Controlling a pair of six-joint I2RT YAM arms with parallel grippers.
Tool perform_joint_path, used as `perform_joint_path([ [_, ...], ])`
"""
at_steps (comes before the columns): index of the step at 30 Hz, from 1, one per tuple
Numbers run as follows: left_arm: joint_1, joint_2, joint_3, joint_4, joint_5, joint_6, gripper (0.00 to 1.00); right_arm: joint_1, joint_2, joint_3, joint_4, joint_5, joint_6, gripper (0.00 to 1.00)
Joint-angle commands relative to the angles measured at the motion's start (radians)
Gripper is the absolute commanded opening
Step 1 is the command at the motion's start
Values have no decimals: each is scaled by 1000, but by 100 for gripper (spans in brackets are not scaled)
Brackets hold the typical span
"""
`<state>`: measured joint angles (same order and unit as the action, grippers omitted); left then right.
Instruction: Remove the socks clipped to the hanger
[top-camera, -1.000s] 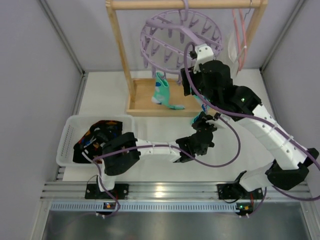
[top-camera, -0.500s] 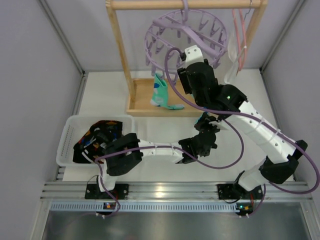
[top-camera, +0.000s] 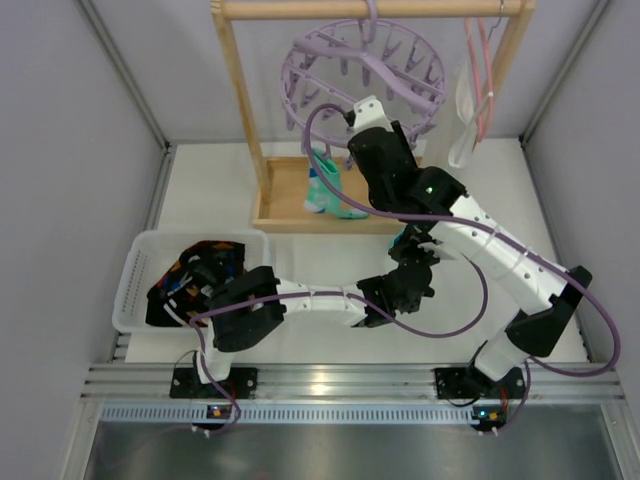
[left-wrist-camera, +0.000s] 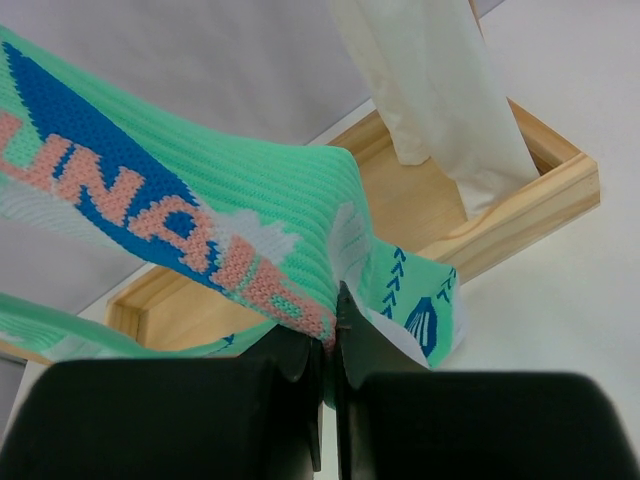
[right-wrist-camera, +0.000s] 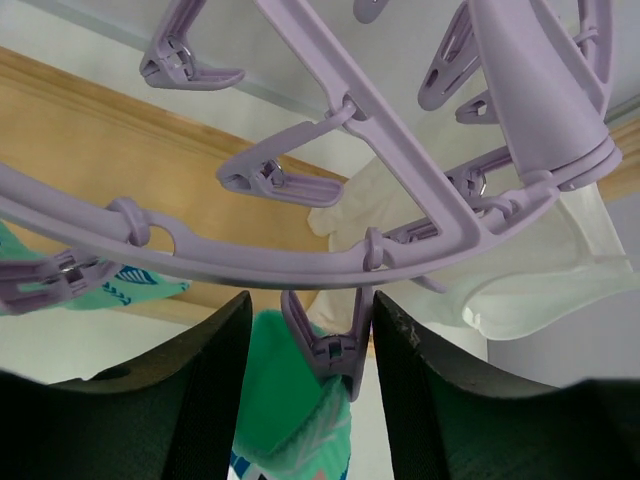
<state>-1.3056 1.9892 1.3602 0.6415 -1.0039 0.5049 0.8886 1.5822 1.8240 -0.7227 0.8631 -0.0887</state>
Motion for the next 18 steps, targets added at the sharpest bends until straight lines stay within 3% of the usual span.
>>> perform_joint_path([
  [1, -15, -13, 24, 10, 7, 3, 0, 9, -16, -8, 87, 56, -26, 49],
  [8, -15, -29, 5, 12, 13, -17, 0, 0, -5, -25, 141, 77, -60, 32],
  [11, -15, -32, -1, 10, 14, -20, 0, 1, -16, -26, 147, 68, -54, 20],
  [12, -15, -33, -6, 12, 14, -23, 0, 1, -19, -26, 146, 68, -51, 12],
  [16, -4, -65, -56, -15, 24, -139, 0, 3, -53, -37, 151, 47, -31, 8],
  [18, 11, -98, -105, -60, 31, -209, 0, 1, -68, -52, 154, 27, -26, 11],
])
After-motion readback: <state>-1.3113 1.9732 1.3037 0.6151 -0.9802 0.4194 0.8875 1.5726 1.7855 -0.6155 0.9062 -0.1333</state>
